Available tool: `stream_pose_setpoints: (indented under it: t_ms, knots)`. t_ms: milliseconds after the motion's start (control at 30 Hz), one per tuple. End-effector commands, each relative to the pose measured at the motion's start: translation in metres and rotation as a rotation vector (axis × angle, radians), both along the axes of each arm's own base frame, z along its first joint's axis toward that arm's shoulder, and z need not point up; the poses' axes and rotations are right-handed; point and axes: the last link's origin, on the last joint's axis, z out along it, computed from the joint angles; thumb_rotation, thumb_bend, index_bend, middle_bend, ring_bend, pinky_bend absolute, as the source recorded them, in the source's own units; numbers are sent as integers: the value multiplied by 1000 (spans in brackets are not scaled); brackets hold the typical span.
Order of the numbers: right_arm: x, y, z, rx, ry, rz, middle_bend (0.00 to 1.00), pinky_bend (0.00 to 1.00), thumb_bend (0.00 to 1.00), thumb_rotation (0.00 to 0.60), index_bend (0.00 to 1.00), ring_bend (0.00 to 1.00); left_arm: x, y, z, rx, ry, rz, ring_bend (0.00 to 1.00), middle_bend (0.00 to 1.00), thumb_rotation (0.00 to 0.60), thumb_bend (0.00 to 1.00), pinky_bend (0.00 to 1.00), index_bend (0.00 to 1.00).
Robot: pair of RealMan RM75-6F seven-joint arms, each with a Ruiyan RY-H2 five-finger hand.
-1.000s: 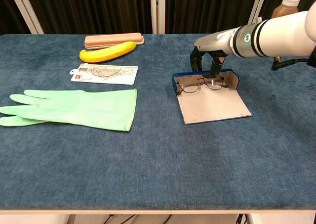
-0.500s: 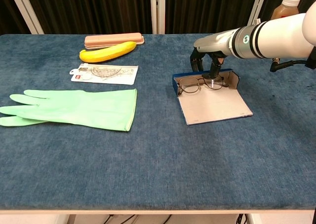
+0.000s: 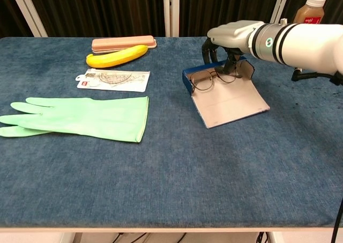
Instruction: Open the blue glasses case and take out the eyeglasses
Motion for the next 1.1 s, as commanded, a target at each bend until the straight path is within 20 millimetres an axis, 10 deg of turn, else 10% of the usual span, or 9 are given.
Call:
stream_pose_setpoints:
  t_ms: [33, 700, 933, 1100]
  knots:
    - [-5, 14, -9, -82, -30, 68, 412, 0, 477, 600, 717, 22, 0, 0, 0, 0, 0, 0, 429, 662, 600, 373, 397, 661]
    - [-17, 11, -31, -185, -23, 92, 425, 0, 477, 600, 726, 55, 0, 0, 0, 0, 3, 2, 428, 662, 600, 373, 392, 660]
    - [-10, 1, -26, -56, 26, 3, 270, 0, 303, 600, 158, 0, 0, 0, 0, 0, 1, 2, 429, 662, 600, 372, 392, 661]
    - [-5, 7, -14, -54, -24, -1, 236, 0, 228, 600, 85, 0, 0, 0, 0, -1, -1, 2, 429, 662, 600, 373, 392, 661]
